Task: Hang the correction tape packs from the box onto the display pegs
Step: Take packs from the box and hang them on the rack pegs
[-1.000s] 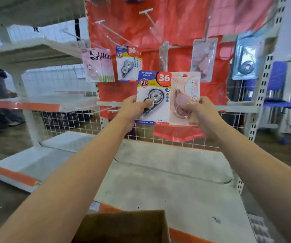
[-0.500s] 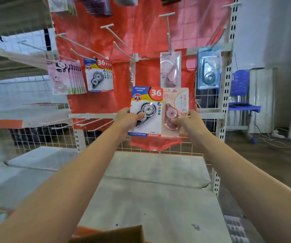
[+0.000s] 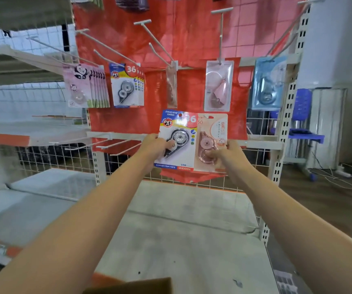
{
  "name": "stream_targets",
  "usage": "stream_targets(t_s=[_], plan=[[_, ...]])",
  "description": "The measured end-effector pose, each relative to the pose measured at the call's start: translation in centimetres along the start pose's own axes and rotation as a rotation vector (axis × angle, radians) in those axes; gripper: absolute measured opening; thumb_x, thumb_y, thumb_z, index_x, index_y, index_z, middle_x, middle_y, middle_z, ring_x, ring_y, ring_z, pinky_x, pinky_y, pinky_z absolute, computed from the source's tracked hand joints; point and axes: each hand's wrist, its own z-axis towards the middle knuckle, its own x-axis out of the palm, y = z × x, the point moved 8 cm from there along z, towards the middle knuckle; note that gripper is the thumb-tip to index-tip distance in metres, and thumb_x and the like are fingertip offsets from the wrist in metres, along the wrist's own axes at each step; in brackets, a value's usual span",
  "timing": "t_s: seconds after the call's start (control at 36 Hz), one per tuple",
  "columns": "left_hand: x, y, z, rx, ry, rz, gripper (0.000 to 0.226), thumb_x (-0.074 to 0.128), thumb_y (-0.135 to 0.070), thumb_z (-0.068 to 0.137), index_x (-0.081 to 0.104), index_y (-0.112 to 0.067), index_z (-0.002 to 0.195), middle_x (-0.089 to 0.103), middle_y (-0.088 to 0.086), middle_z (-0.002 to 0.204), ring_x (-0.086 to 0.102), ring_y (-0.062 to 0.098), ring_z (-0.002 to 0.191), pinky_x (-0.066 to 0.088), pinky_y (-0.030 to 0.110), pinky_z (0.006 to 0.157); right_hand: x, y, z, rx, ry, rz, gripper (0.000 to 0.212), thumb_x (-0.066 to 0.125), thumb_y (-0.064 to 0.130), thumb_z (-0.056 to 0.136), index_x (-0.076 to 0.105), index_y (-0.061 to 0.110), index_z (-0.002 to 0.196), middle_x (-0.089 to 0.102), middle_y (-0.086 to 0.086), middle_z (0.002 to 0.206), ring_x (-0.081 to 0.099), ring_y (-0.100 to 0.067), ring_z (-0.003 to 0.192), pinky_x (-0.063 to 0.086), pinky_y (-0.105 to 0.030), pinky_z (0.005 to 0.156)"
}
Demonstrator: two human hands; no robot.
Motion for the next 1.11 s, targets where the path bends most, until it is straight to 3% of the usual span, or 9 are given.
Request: stream_targets(t_s=[0.14, 0.25, 0.42, 0.58, 0.69, 0.78, 0.83, 0.89, 1.11], plan=[[-2.9, 0.8, 0.4, 0.014, -0.034, -0.006, 0.029, 0.064, 0.0, 0.086, 0.061, 0.001, 0.115, 0.067, 0.015, 0.113, 0.064, 0.031, 0.105, 0.051, 0.046, 0.095, 2.6, -0.2, 0.6, -0.007, 0.039, -0.01, 0.05, 0.073, 0.002, 0.075, 0.047, 0.014, 0.116, 0.064, -0.006, 0.115, 0.061, -0.026, 0.107, 0.049, -0.049, 0.096], [-5.1, 1.8, 0.6, 0.049, 0.012, -0.039, 0.022, 0.058, 0.009, 0.087, 0.061, -0.003, 0.105, 0.068, 0.007, 0.095, 0.064, 0.02, 0.086, 0.054, 0.026, 0.069, 5.1, -0.5, 1.1, -0.015, 0.052, -0.029, 0.048, 0.072, 0.001, 0.073, 0.047, 0.014, 0.112, 0.064, -0.009, 0.114, 0.062, -0.028, 0.106, 0.048, -0.051, 0.096], [-10.1, 2.8, 1.8, 0.023, -0.057, -0.024, 0.016, 0.059, 0.009, 0.082, 0.065, -0.005, 0.088, 0.068, 0.009, 0.091, 0.063, 0.025, 0.087, 0.05, 0.035, 0.082, 10.2, 0.2, 1.3, -0.013, 0.095, -0.023, 0.046, 0.069, -0.003, 0.075, 0.047, 0.012, 0.113, 0.062, -0.01, 0.115, 0.061, -0.027, 0.106, 0.05, -0.047, 0.093], [-14.1, 0.7, 4.0, -0.05, -0.096, -0.038, 0.053, 0.072, -0.017, 0.055, 0.064, -0.001, 0.105, 0.069, 0.017, 0.107, 0.066, 0.034, 0.1, 0.051, 0.05, 0.093, 14.3, 3.6, 2.4, 0.04, 0.104, -0.011, 0.03, 0.063, -0.009, 0.079, 0.05, 0.016, 0.088, 0.061, -0.002, 0.089, 0.058, -0.014, 0.075, 0.051, -0.024, 0.057], [-16.4, -1.4, 5.0, -0.089, -0.11, -0.07, 0.038, 0.075, -0.013, 0.067, 0.064, -0.005, 0.102, 0.068, 0.018, 0.112, 0.063, 0.036, 0.106, 0.048, 0.054, 0.096, 16.8, 6.6, 3.5, 0.089, 0.115, -0.034, 0.042, 0.063, -0.007, 0.079, 0.05, 0.005, 0.118, 0.059, -0.005, 0.098, 0.053, -0.007, 0.071, 0.038, -0.01, 0.035], [-18.0, -2.8, 5.6, -0.138, -0.135, -0.127, 0.021, 0.07, -0.003, 0.082, 0.062, -0.017, 0.096, 0.067, 0.015, 0.116, 0.062, 0.034, 0.109, 0.048, 0.051, 0.098, 18.4, 8.6, 4.4, 0.137, 0.109, -0.075, 0.047, 0.064, -0.007, 0.078, 0.048, 0.003, 0.121, 0.06, -0.008, 0.106, 0.06, -0.015, 0.082, 0.049, -0.015, 0.05], [-18.9, -3.6, 5.9, -0.152, -0.133, -0.149, 0.023, 0.069, -0.002, 0.083, 0.063, -0.02, 0.095, 0.067, 0.015, 0.116, 0.062, 0.035, 0.11, 0.049, 0.051, 0.097, 19.3, 9.3, 4.9, 0.191, 0.096, -0.078, 0.046, 0.067, -0.007, 0.076, 0.047, 0.006, 0.115, 0.061, -0.007, 0.104, 0.063, -0.026, 0.098, 0.056, -0.033, 0.076], [-20.0, -4.4, 5.9, -0.176, -0.136, -0.162, 0.025, 0.069, 0.0, 0.083, 0.061, -0.022, 0.092, 0.065, 0.017, 0.117, 0.06, 0.036, 0.112, 0.047, 0.052, 0.098, 20.4, 9.9, 4.9, 0.252, 0.089, -0.063, 0.046, 0.068, -0.008, 0.074, 0.044, 0.011, 0.11, 0.061, -0.004, 0.097, 0.062, -0.03, 0.1, 0.053, -0.048, 0.087], [-23.1, -9.8, 6.1, -0.196, -0.083, -0.166, 0.045, 0.07, -0.025, 0.064, 0.058, -0.017, 0.107, 0.065, 0.014, 0.12, 0.061, 0.032, 0.113, 0.046, 0.053, 0.1, 23.0, 15.1, 4.5, 0.315, 0.05, 0.0, 0.04, 0.065, -0.008, 0.075, 0.045, 0.021, 0.093, 0.058, 0.005, 0.09, 0.056, -0.016, 0.082, 0.046, -0.032, 0.071]])
